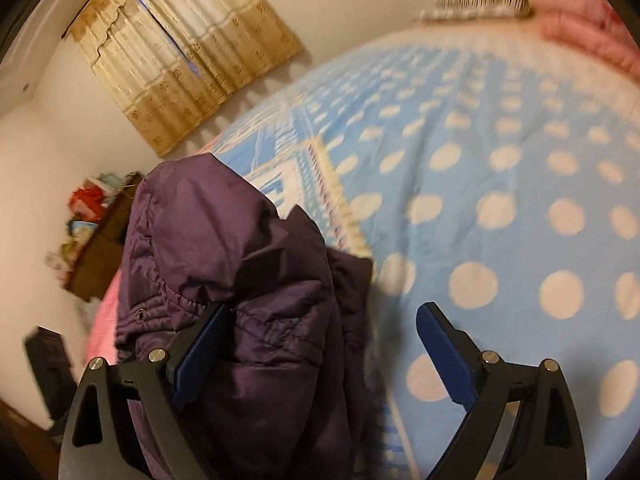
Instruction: Fold large clothes
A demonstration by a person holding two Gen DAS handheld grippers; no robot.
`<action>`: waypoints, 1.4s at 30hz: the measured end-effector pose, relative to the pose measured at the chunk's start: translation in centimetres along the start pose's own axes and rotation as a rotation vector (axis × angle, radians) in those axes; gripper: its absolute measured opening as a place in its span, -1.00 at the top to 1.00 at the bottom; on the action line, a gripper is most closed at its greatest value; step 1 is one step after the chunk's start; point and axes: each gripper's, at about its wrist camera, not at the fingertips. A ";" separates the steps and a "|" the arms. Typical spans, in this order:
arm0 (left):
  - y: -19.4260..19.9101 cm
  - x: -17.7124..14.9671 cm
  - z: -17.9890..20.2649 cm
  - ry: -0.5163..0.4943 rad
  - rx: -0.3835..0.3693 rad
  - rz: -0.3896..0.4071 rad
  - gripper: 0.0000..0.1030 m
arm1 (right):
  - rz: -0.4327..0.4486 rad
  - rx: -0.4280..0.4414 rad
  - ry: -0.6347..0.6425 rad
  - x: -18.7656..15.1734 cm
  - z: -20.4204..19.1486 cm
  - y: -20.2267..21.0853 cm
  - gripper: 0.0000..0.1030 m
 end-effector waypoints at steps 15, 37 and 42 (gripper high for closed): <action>1.0 0.1 1.3 0.040 -0.092 -0.063 -0.76 | -0.110 0.323 -0.034 -0.4 -0.4 -3.4 -0.08; 18.6 -7.4 -1.8 0.016 0.233 0.101 -0.69 | -0.240 0.611 0.042 -11.9 -13.5 -1.5 0.08; 21.0 -8.1 -4.6 0.062 0.281 0.123 -0.69 | -0.292 0.656 0.068 -14.1 -17.3 -3.4 0.08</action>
Point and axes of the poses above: each gripper's, at about its wrist camera, not at the fingertips, and y roughly against the way its jaws point, z to its right, x to its top, and after that the axes turned 5 degrees about x, right-handed
